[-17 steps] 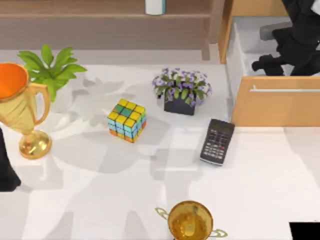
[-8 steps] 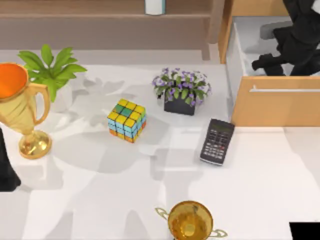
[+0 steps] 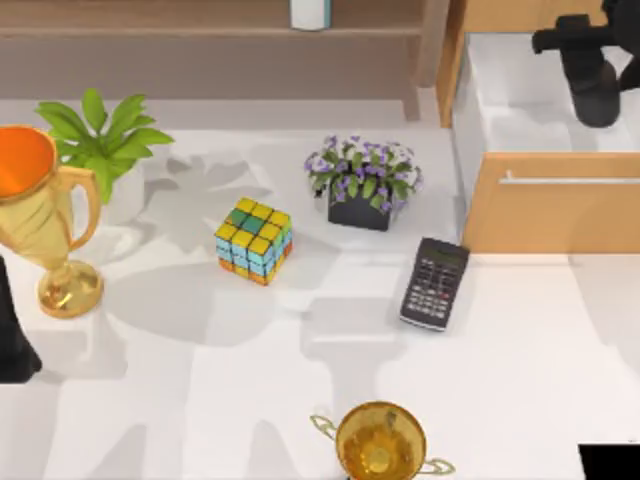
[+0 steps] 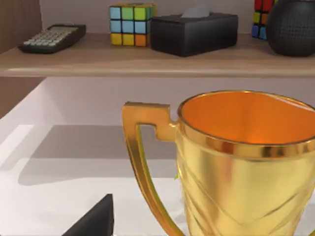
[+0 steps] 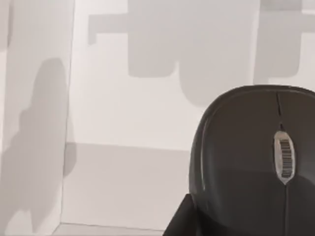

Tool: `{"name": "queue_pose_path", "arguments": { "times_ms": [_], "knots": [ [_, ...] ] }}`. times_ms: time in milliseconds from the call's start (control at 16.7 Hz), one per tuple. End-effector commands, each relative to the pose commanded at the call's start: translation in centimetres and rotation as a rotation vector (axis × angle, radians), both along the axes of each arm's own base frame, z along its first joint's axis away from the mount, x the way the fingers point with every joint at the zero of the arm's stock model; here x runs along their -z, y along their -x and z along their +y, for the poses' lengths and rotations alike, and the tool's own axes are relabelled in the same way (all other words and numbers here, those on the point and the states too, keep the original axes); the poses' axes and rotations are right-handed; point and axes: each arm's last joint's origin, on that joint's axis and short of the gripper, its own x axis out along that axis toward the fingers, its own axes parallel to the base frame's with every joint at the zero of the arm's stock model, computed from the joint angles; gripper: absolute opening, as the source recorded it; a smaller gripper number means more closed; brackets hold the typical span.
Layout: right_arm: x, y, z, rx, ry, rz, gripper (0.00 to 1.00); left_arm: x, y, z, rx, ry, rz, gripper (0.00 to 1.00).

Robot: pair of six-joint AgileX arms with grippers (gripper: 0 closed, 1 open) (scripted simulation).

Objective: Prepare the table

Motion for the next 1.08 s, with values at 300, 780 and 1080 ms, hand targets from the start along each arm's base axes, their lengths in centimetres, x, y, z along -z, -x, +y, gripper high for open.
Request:
{"name": "queue_pose_path", "arguments": {
  "times_ms": [300,780,1080],
  "knots": [
    [-5.6,7.3,0.4,0.082,-0.044,-0.11,0.0,0.0,0.0,0.0,0.0,0.0,0.0,1.0],
    [-5.9,16.9,0.1,0.116,-0.103,-0.124,0.0,0.0,0.0,0.0,0.0,0.0,0.0,1.0],
    [-2.3,21.4,-0.1,0.11,-0.099,-0.03,0.0,0.0,0.0,0.0,0.0,0.0,0.0,1.0]
  ]
}}
